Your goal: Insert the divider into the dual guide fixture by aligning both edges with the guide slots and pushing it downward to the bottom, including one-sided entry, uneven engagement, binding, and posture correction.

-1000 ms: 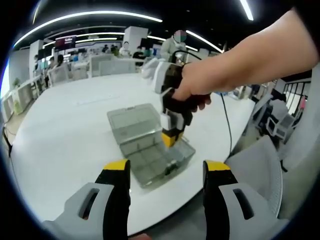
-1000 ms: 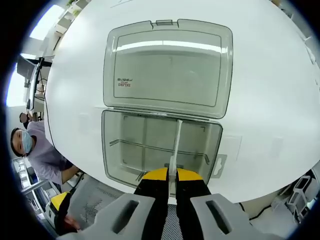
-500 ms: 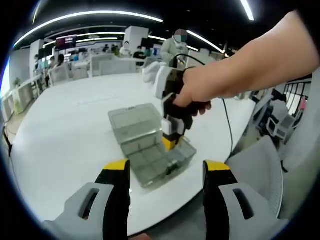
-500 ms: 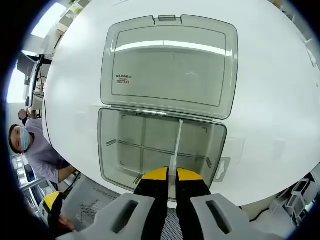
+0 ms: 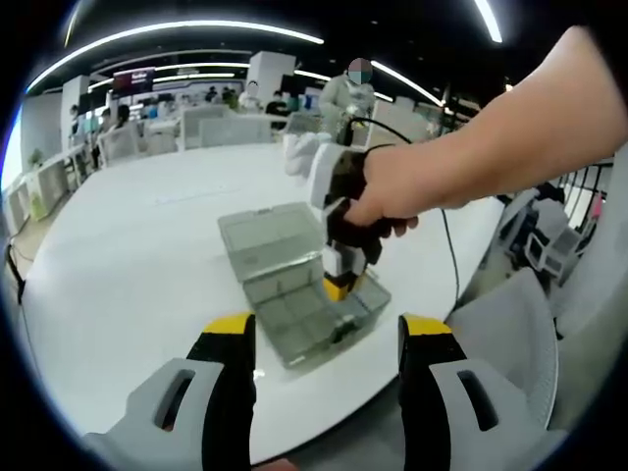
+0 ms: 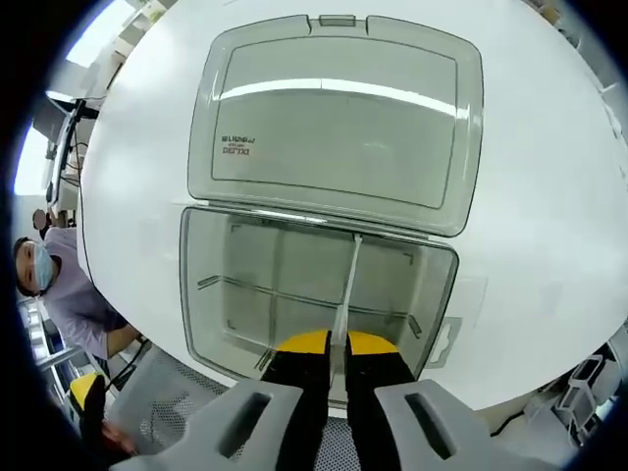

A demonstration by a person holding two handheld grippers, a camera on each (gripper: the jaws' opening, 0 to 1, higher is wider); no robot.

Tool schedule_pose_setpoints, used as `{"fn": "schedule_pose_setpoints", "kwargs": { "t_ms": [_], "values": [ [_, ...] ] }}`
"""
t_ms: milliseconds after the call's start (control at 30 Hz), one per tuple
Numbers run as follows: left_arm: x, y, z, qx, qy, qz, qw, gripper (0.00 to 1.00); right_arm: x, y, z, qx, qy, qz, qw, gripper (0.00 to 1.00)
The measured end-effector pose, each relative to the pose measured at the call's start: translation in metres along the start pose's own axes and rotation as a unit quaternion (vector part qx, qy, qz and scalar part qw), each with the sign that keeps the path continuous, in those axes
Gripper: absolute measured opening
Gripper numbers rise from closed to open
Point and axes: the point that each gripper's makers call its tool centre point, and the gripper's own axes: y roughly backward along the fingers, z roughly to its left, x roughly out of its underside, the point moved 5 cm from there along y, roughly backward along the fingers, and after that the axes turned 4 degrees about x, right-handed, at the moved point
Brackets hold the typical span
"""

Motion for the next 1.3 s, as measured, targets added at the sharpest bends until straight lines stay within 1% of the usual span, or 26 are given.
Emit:
{"fn": "schedule_pose_setpoints", "kwargs": {
  "t_ms": [67, 133, 200, 300, 400, 433, 500, 567, 600, 633, 700, 767, 800, 833, 867, 900, 933, 1000, 1033, 1067, 1100, 1133, 1167, 1233, 1267, 1300],
  "values": [
    [-0.001, 0.0, 0.0, 0.0, 0.0, -0.001, 1.0, 0.57, -0.001, 0.0, 0.0, -0.005, 0.007, -0.001, 1.0, 0.0],
    [-0.001, 0.0, 0.001, 0.0, 0.0, -0.002, 1.0, 0.57, -0.003, 0.001, 0.001, -0.018, 0.018, -0.008, 0.9996, 0.05],
    [-0.001, 0.0, 0.001, 0.0, 0.0, -0.002, 1.0, 0.57, -0.006, 0.004, 0.0, -0.02, 0.022, -0.021, 0.9993, 0.08],
    [-0.001, 0.0, 0.001, 0.001, 0.0, -0.002, 1.0, 0.57, -0.007, 0.009, -0.003, -0.034, 0.027, -0.024, 0.9988, 0.08],
    [-0.002, 0.0, 0.001, 0.001, 0.0, -0.003, 1.0, 0.57, -0.007, 0.016, -0.001, -0.052, 0.043, -0.042, 0.9968, 0.08],
    [-0.002, 0.001, 0.0, 0.002, 0.0, -0.003, 1.0, 0.57, -0.005, 0.018, -0.001, -0.058, 0.053, -0.048, 0.9958, 0.08],
    [-0.002, 0.001, 0.001, 0.002, -0.001, -0.002, 1.0, 0.57, -0.004, 0.021, -0.005, -0.064, 0.08, -0.065, 0.9926, 0.05],
    [-0.002, 0.002, 0.003, 0.002, -0.002, -0.001, 1.0, 0.57, 0.003, 0.021, -0.007, -0.081, 0.105, -0.064, 0.9891, 0.01],
    [-0.003, 0.003, 0.004, 0.001, -0.003, -0.001, 1.0, 0.57, 0.005, 0.022, -0.01, -0.086, 0.126, -0.078, 0.9852, 0.0],
    [-0.003, 0.004, 0.006, 0.0, -0.003, 0.0, 1.0, 0.57, 0.007, 0.021, -0.012, -0.085, 0.138, -0.084, 0.9832, 0.0],
    [-0.002, 0.004, 0.01, -0.001, -0.004, 0.003, 1.0, 0.57, 0.012, 0.023, -0.011, -0.105, 0.146, -0.1, 0.9787, 0.0],
    [-0.003, 0.004, 0.013, -0.002, -0.006, 0.006, 1.0, 0.57, 0.016, 0.024, -0.011, -0.113, 0.182, -0.118, 0.9696, 0.0],
    [-0.004, 0.004, 0.014, -0.003, -0.008, 0.008, 0.9999, 0.57, 0.02, 0.024, -0.013, -0.114, 0.181, -0.122, 0.9691, 0.0],
    [-0.004, 0.004, 0.015, -0.003, -0.01, 0.01, 0.9999, 0.57, 0.021, 0.024, -0.013, -0.118, 0.188, -0.125, 0.9669, 0.0],
    [-0.005, 0.004, 0.016, -0.003, -0.011, 0.012, 0.9999, 0.57, 0.021, 0.025, -0.012, -0.125, 0.197, -0.138, 0.9627, 0.0],
    [-0.006, 0.004, 0.017, -0.004, -0.014, 0.013, 0.9998, 0.57, 0.024, 0.027, -0.014, -0.124, 0.196, -0.144, 0.9621, 0.0],
    [-0.008, 0.004, 0.019, -0.004, -0.015, 0.015, 0.9998, 0.57, 0.026, 0.028, -0.015, -0.127, 0.201, -0.149, 0.9597, 0.0],
    [-0.01, 0.004, 0.021, -0.005, -0.018, 0.017, 0.9997, 0.57, 0.026, 0.034, -0.016, -0.142, 0.219, -0.187, 0.947, 0.0],
    [-0.011, 0.003, 0.022, -0.006, -0.019, 0.019, 0.9996, 0.57, 0.03, 0.037, -0.018, -0.15, 0.224, -0.191, 0.9439, 0.0],
    [-0.011, 0.003, 0.023, -0.006, -0.021, 0.021, 0.9995, 0.57, 0.032, 0.039, -0.02, -0.157, 0.216, -0.197, 0.9432, 0.0],
    [-0.013, 0.002, 0.024, -0.006, -0.024, 0.023, 0.9994, 0.57, 0.031, 0.043, -0.02, -0.168, 0.212, -0.215, 0.9384, 0.0],
    [-0.014, 0.001, 0.025, -0.006, -0.026, 0.025, 0.9993, 0.57, 0.034, 0.047, -0.02, -0.188, 0.228, -0.231, 0.9271, 0.0],
    [-0.014, 0.001, 0.027, -0.006, -0.026, 0.027, 0.9993, 0.57, 0.038, 0.048, -0.022, -0.199, 0.224, -0.23, 0.9259, 0.01],
    [-0.017, -0.002, 0.03, -0.007, -0.028, 0.03, 0.9991, 0.58, 0.04, 0.055, -0.021, -0.235, 0.203, -0.257, 0.915, 0.08],
    [-0.018, -0.002, 0.031, -0.007, -0.029, 0.031, 0.9991, 0.58, 0.041, 0.057, -0.021, -0.243, 0.208, -0.27, 0.908, 0.1],
    [-0.02, -0.004, 0.032, -0.008, -0.032, 0.034, 0.9989, 0.58, 0.044, 0.06, -0.024, -0.241, 0.21, -0.28, 0.9051, 0.12]
  ]
}}
